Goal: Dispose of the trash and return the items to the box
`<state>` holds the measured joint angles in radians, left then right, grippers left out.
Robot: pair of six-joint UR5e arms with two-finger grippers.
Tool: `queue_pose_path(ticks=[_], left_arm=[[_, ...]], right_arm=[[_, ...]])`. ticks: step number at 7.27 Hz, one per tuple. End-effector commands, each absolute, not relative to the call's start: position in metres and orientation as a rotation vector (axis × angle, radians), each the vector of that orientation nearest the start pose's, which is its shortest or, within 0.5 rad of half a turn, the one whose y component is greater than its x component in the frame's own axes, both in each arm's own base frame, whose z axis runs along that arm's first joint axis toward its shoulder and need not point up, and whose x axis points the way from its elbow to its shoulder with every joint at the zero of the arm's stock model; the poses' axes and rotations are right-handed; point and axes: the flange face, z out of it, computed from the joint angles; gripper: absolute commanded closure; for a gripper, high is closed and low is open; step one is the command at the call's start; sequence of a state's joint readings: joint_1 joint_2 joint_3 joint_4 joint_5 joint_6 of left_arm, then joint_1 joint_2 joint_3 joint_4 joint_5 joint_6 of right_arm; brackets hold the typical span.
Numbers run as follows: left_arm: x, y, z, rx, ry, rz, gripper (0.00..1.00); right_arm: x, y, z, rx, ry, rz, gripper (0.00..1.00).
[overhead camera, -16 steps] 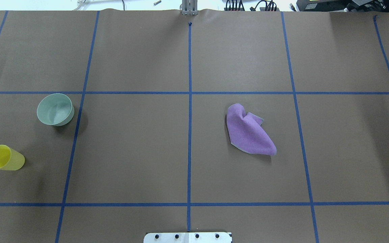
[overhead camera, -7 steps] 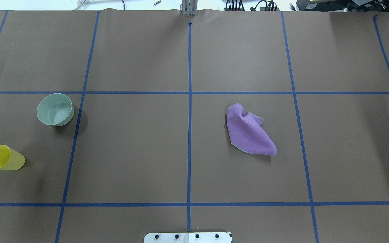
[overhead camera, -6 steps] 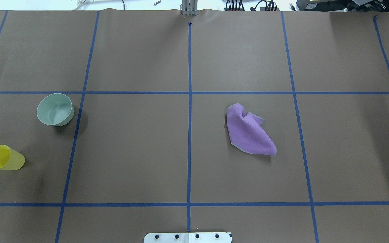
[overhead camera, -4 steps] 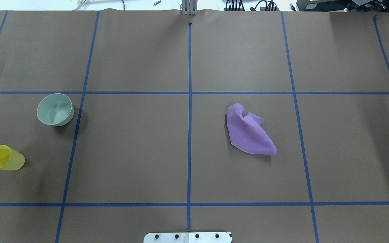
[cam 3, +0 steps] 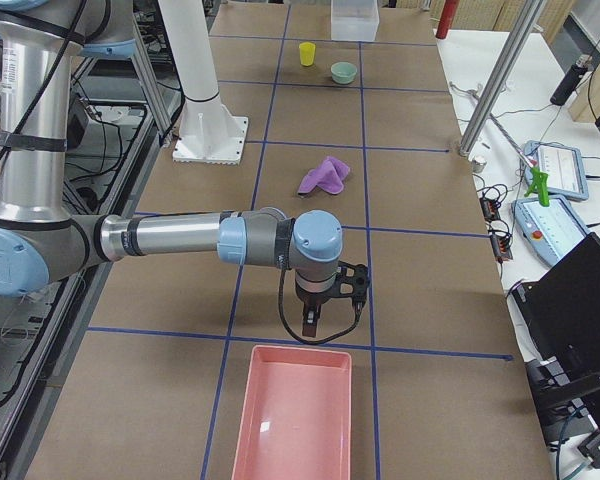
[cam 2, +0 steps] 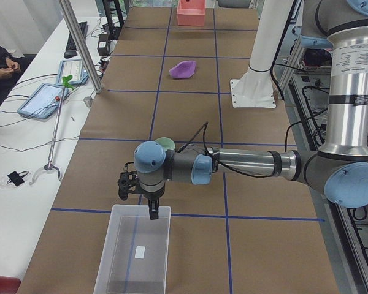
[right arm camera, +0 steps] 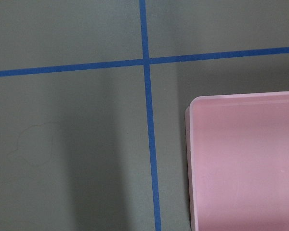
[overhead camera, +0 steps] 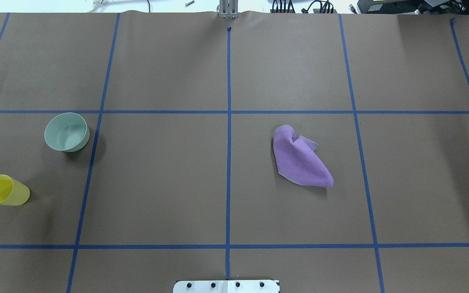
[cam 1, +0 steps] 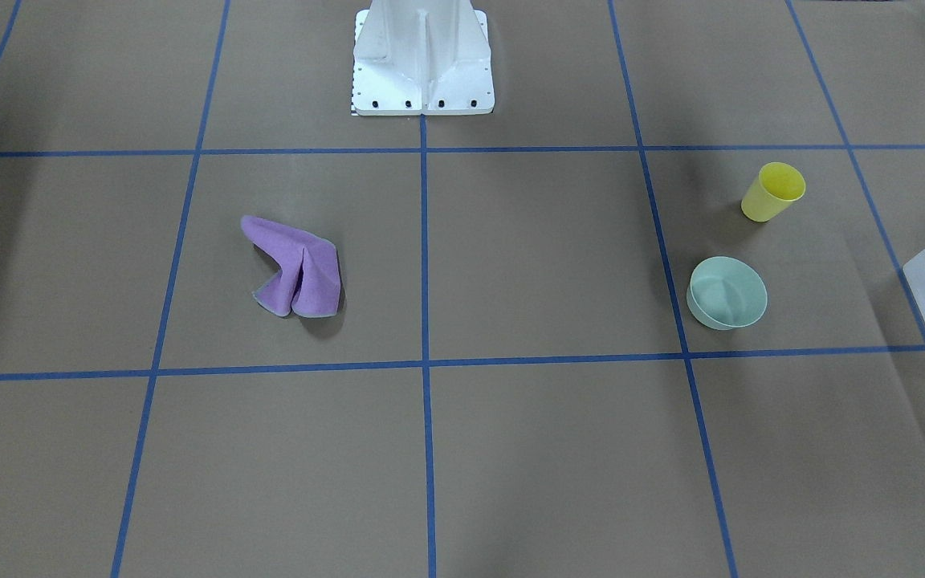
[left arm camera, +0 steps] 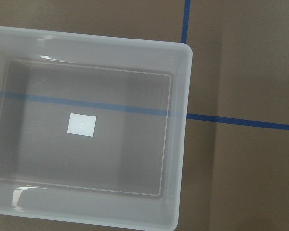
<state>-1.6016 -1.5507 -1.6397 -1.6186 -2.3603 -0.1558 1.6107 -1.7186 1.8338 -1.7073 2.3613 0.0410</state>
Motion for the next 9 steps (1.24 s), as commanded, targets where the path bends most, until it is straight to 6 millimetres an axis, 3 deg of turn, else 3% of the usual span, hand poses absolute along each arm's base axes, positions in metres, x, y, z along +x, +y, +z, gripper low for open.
queue_pose_path(ticks=[1,9], left_arm=[[-0.077,-0.489,0.625,0.056,0.802,-0.131,0.01],[-0.077,-0.498,0.613,0.078,0.789,-0.118,0.01]], right_arm=[[0.079,-0.423,0.606,-0.013,-0.79,0.081,0.0],[0.08,-0.418,0.588,0.019,-0.782,0.068,0.0]])
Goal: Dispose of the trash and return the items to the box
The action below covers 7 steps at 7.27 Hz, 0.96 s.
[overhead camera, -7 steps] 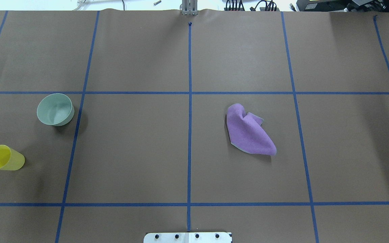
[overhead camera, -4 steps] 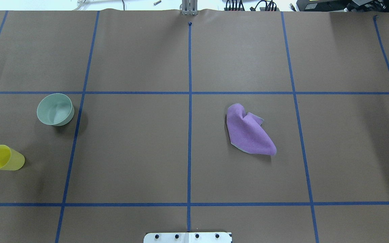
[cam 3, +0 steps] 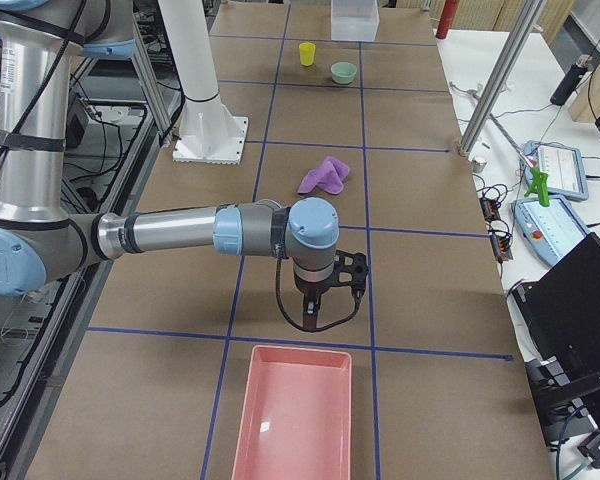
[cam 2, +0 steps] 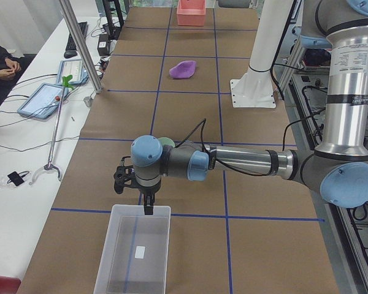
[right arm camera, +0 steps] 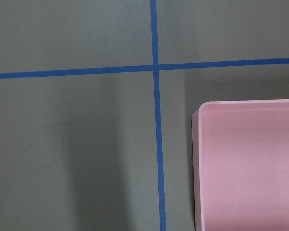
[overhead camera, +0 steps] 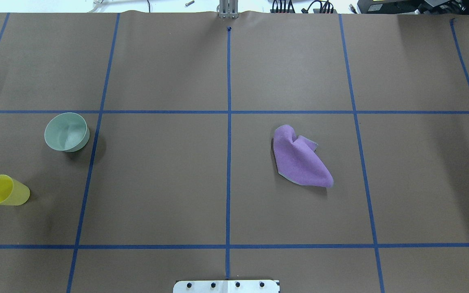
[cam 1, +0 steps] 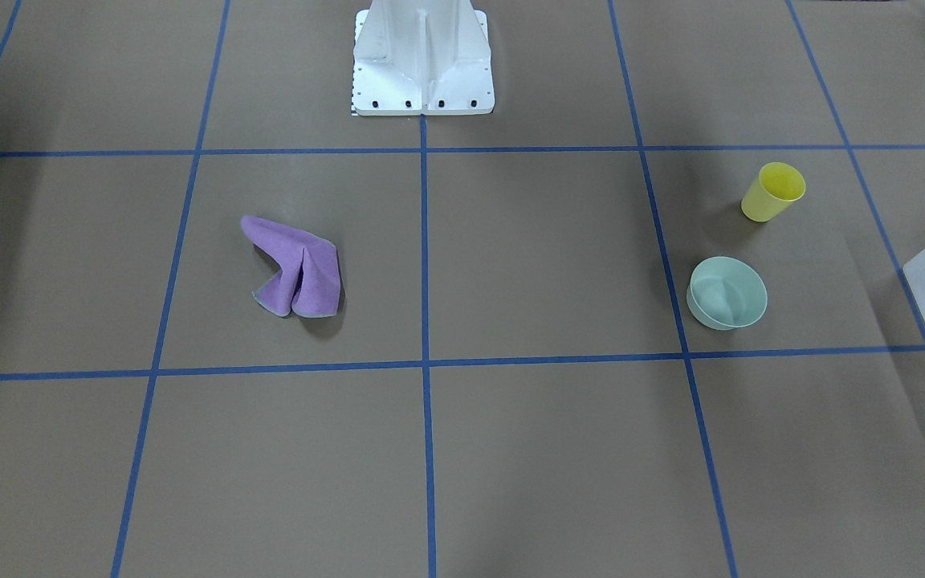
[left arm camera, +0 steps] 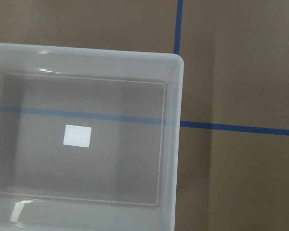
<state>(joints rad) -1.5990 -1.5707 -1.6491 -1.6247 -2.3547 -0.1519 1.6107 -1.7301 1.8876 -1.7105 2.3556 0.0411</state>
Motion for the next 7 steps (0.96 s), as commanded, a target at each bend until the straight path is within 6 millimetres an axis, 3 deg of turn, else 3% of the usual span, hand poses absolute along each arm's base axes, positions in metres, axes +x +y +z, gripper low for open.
queue_pose_path(ticks=[1,4,7], left_arm=[[-0.077,-0.497,0.616,0.074,0.786,-0.12,0.01],[-0.08,-0.491,0.623,0.066,0.751,-0.13,0.01],[-0.078,-0.499,0.6,0.088,0.773,-0.162,0.01]], right_arm=[[0.08,-0.418,0.588,0.018,-0.782,0.069,0.0],[0.08,-0.418,0.589,0.017,-0.781,0.07,0.0],[0.08,-0.418,0.589,0.017,-0.786,0.07,0.0]])
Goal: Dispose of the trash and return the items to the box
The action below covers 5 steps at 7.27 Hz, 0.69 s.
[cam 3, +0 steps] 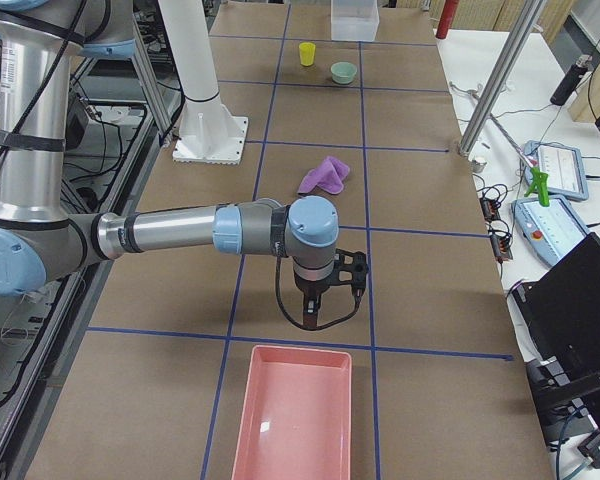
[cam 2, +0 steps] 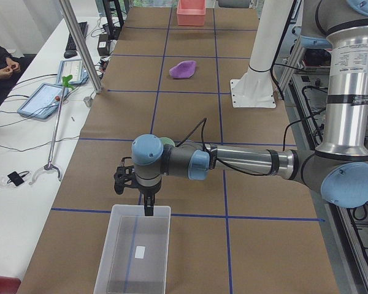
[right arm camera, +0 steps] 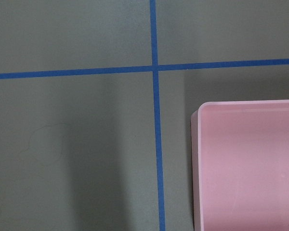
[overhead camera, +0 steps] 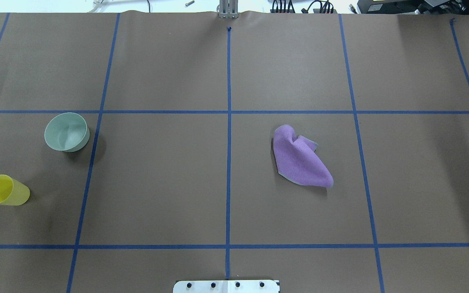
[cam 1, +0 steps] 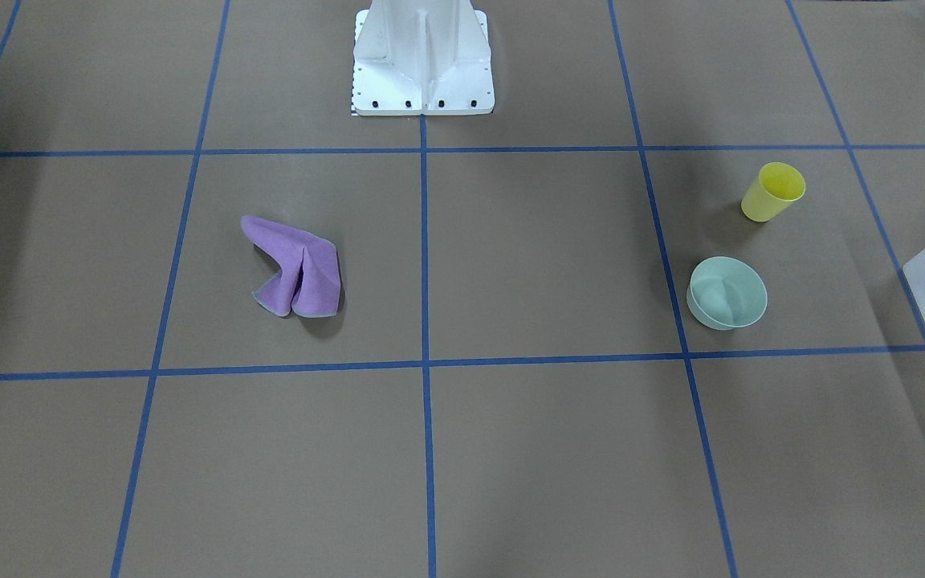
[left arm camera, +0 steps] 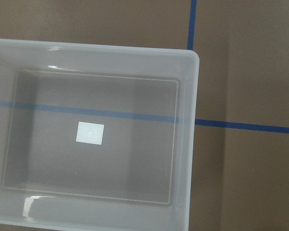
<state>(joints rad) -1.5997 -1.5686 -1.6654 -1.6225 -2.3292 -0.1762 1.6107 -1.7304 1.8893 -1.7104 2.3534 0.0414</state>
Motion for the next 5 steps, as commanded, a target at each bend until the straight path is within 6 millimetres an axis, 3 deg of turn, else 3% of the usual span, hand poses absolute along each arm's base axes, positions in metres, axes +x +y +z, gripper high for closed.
queue_pose_path(ticks=[1,3,5], left_arm=[[-0.073,-0.503,0.589,0.072,0.778,-0.23,0.01],[-0.022,-0.506,0.545,0.024,0.804,-0.314,0.01],[0.026,-0.494,0.529,-0.005,0.837,-0.36,0.01]], right_arm=[[0.08,-0.418,0.589,0.015,-0.786,0.07,0.0],[0.08,-0.418,0.589,0.015,-0.786,0.07,0.0],[0.079,-0.417,0.591,0.008,-0.787,0.073,0.0]])
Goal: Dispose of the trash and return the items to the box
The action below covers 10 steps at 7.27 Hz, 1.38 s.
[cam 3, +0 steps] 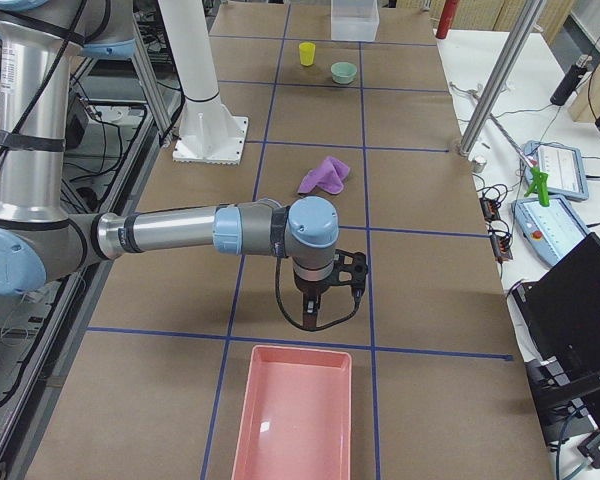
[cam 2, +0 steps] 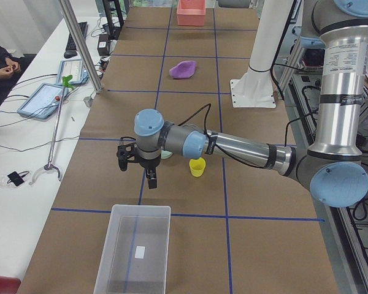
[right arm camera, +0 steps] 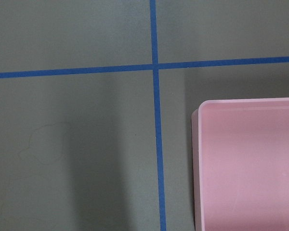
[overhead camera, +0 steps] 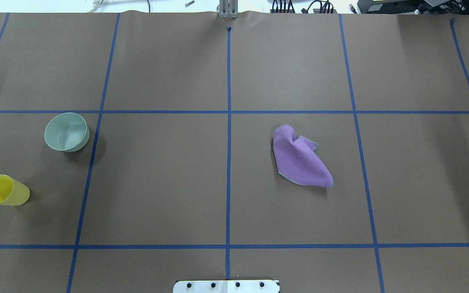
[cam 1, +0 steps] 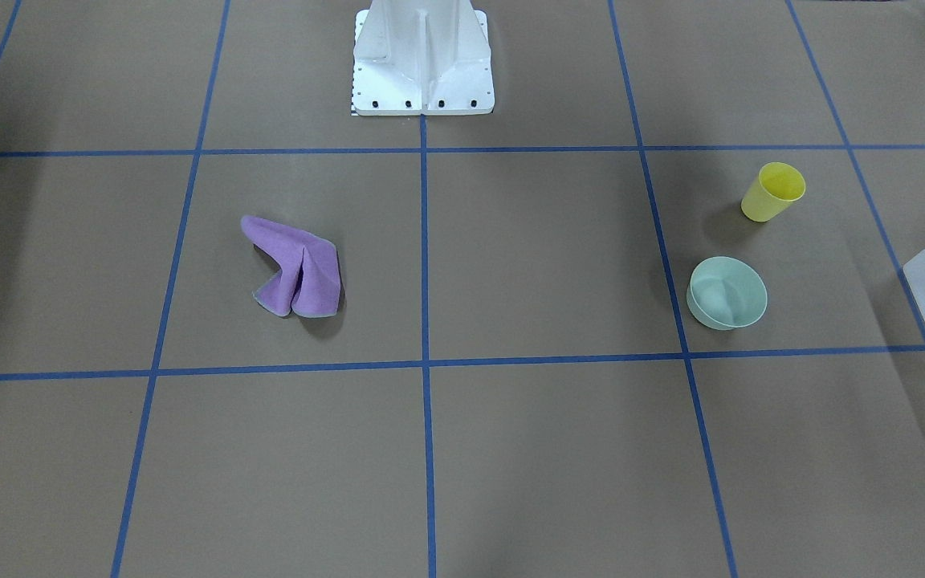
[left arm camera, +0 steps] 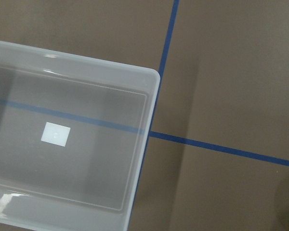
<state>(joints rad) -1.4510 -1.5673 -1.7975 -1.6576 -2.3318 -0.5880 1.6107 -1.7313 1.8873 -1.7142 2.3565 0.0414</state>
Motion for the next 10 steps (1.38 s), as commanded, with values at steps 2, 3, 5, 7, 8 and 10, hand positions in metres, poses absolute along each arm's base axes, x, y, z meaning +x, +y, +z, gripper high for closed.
queue_pose_path(ticks=[2,3,5,7,8,10], left_arm=[[0.065,-0.442,0.556,0.025,0.919,-0.369,0.01],[0.07,-0.421,0.565,0.045,0.941,-0.336,0.01],[0.091,-0.403,0.568,0.022,0.962,-0.312,0.01],[0.117,-0.377,0.56,-0.056,0.961,-0.338,0.01],[0.125,-0.366,0.553,-0.089,0.96,-0.358,0.01],[0.13,-0.351,0.567,-0.092,0.905,-0.366,0.01]], right_arm=[[0.079,-0.417,0.591,0.008,-0.789,0.073,0.0],[0.079,-0.417,0.591,0.008,-0.789,0.073,0.0],[0.079,-0.416,0.591,0.007,-0.79,0.074,0.0],[0.079,-0.415,0.592,0.004,-0.79,0.075,0.0],[0.079,-0.416,0.593,0.004,-0.79,0.075,0.0],[0.079,-0.416,0.593,0.002,-0.79,0.076,0.0]])
